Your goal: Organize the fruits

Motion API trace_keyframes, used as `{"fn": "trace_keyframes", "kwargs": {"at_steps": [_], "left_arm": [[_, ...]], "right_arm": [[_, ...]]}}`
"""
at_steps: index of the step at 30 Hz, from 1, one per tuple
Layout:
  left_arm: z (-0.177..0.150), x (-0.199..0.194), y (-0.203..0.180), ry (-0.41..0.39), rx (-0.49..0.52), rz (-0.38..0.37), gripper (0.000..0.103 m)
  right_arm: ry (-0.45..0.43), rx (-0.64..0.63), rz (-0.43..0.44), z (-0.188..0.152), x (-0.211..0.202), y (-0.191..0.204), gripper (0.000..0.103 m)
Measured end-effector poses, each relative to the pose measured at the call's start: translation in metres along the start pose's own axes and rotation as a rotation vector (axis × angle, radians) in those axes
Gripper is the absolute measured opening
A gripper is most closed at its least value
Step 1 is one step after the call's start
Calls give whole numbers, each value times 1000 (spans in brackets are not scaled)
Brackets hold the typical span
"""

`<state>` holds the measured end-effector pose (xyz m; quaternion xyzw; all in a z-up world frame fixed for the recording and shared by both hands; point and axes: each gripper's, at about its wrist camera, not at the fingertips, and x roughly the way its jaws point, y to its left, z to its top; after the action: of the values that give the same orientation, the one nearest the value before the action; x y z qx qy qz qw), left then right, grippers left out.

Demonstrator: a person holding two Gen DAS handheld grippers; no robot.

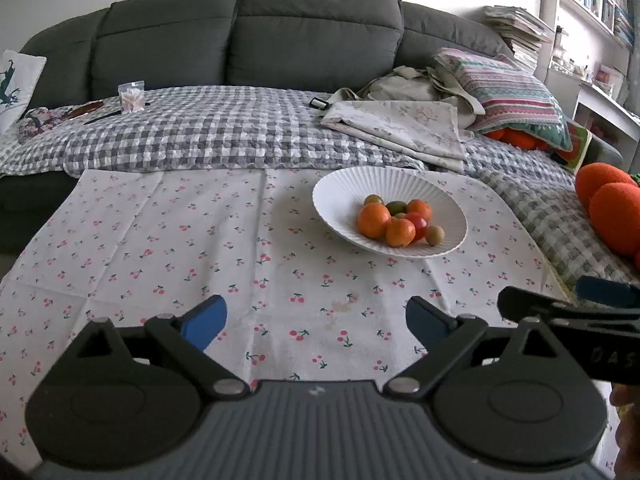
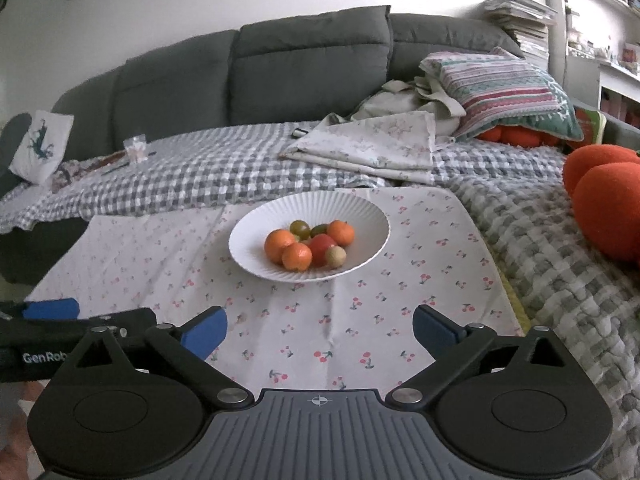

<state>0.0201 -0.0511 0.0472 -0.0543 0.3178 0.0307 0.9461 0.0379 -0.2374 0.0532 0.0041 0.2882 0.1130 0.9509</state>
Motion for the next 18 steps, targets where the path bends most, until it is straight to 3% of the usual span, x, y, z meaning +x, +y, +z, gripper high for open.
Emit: {"fn": "trace_keyframes", "kwargs": {"at_steps": [18], "left_arm": [[0,1,1,-1,4,14,98]], "right_arm": [[13,-13,-2,-2,7,2,101]]}}
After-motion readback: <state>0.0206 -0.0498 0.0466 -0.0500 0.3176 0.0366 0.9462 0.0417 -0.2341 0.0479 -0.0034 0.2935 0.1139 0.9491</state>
